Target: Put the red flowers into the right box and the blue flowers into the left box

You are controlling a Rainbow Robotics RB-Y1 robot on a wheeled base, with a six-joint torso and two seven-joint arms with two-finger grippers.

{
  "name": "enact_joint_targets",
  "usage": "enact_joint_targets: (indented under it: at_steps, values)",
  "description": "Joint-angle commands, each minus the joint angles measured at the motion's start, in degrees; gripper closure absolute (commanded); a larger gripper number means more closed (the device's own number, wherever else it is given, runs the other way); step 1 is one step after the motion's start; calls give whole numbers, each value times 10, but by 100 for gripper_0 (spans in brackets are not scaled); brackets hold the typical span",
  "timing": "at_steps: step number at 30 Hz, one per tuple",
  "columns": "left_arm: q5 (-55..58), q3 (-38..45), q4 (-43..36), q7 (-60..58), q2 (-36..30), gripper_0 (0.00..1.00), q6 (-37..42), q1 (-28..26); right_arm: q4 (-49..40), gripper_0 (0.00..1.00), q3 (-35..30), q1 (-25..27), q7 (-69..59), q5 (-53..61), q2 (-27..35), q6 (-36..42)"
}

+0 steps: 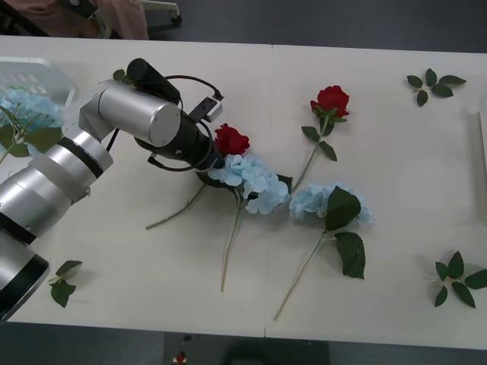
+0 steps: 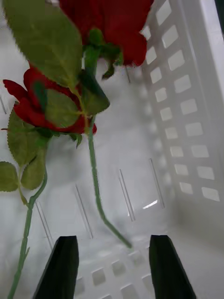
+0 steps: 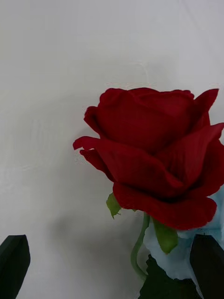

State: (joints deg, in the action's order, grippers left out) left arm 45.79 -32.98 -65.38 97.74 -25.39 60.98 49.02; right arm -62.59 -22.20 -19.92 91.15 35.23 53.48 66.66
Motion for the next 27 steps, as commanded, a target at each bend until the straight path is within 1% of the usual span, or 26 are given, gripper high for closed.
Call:
enact_joint_targets:
  at_steps: [1, 4, 6, 8, 12, 15, 17, 18, 19, 22, 23, 24, 26, 27]
  values:
    - [-9, -13, 21, 1, 9, 0, -26, 23, -14, 3, -10, -12, -14, 50, 22, 29]
    - [-14, -24, 31, 2, 17, 0, -39, 26, -35, 3, -10, -20, -12, 82, 22, 91]
    - [-20, -24, 37, 2, 25, 0, -39, 27, -68, 3, -10, -24, -19, 106, 22, 152]
    - [-25, -24, 39, 3, 29, 0, -39, 28, -97, 3, -9, -25, -25, 132, 22, 195]
    - [-33, -38, 42, 5, 32, 0, -39, 29, -149, 2, -10, -25, -71, 179, 17, 266]
    - [-42, -48, 42, 6, 33, 0, -39, 30, -210, 3, -17, -25, -129, 203, -1, 330]
    - [-47, -48, 42, 6, 35, 0, -39, 30, -241, 3, -26, -25, -161, 208, -19, 358]
    - [-53, -49, 43, 6, 37, 4, -38, 30, -264, 3, -31, -25, -181, 207, -34, 376]
    - [-55, -49, 43, 7, 38, 10, -36, 30, -276, 3, -36, -25, -192, 206, -43, 384]
    - [-75, -60, 43, 6, 40, 43, -36, 30, -344, 3, -48, -25, -252, 191, -96, 418]
    - [-81, -60, 42, 5, 42, 52, -35, 30, -369, 3, -48, -24, -272, 181, -116, 427]
    - [-83, -60, 42, 5, 42, 55, -35, 30, -381, 2, -47, -24, -282, 173, -127, 431]
    - [-84, -60, 42, 5, 43, 70, -35, 30, -423, 3, -43, -25, -316, 148, -167, 433]
    - [-84, -60, 42, 5, 43, 75, -35, 30, -434, 2, -40, -24, -324, 142, -175, 433]
